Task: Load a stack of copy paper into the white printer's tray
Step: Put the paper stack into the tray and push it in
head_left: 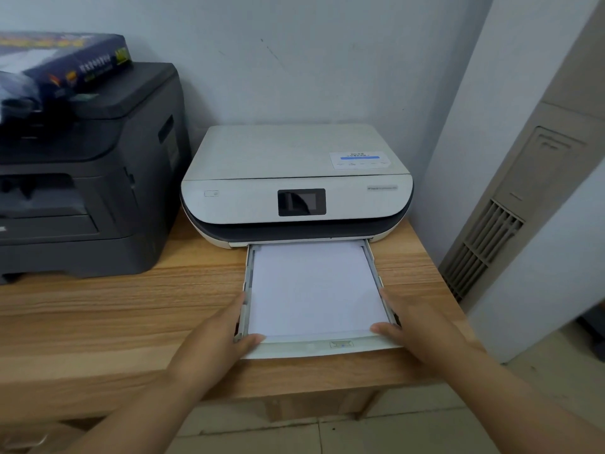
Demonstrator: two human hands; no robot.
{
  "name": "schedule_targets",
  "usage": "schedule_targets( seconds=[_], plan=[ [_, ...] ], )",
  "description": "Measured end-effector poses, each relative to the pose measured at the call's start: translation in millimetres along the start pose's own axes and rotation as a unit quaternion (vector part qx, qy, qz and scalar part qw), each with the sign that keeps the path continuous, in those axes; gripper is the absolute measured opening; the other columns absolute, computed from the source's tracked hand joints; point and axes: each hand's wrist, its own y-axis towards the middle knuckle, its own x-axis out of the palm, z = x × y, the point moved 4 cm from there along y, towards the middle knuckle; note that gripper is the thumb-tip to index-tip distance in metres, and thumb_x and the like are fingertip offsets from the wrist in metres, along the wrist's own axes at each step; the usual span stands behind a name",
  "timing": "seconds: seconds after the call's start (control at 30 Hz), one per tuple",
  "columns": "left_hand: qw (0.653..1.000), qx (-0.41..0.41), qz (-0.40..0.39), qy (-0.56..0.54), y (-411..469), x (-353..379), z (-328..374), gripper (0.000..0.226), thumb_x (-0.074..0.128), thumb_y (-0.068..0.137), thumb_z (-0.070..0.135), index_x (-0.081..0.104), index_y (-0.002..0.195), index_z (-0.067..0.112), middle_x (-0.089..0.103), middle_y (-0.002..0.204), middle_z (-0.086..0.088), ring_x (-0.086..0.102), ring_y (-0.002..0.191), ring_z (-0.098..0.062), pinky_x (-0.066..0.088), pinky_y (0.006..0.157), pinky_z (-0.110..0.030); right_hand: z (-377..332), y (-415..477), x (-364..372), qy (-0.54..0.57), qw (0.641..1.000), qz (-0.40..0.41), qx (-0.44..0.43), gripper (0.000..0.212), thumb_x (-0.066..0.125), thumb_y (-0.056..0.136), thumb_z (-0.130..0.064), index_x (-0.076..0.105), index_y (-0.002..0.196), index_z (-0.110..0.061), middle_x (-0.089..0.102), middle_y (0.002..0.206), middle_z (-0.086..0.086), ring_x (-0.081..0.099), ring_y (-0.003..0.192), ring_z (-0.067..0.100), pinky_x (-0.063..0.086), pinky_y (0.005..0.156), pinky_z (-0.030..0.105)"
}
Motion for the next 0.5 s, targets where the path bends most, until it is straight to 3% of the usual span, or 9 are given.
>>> schedule_targets(
  seconds=[0.3,0.5],
  plan=[
    [1.0,-0.007,-0.003,0.022,5.2,-2.5,-2.2,0.084,0.059,0.082,0.048,0.011,0.148,0.029,0.041,0.147,0.007,0.046,0.128,-0.015,0.042,0.098,-0.028,5.4,1.3,0.5,0.018,1.0,-0.017,0.002,0.081,0.056,0.085,-0.052,0.015,0.149,-0.025,0.037,0.15,0.0,0.039,0.133,0.018,0.034,0.104,0.029],
    [1.0,-0.016,-0.004,0.019,7.1,-3.4,-4.9,0.081,0.06,0.083,0.045,0.014,0.148,0.028,0.047,0.142,0.004,0.048,0.125,-0.017,0.043,0.097,-0.029,5.7,1.1,-0.1,0.013,1.0,-0.013,0.003,0.075,0.052,0.088,-0.049,0.015,0.149,-0.026,0.037,0.15,-0.001,0.038,0.134,0.017,0.032,0.105,0.027]
  ],
)
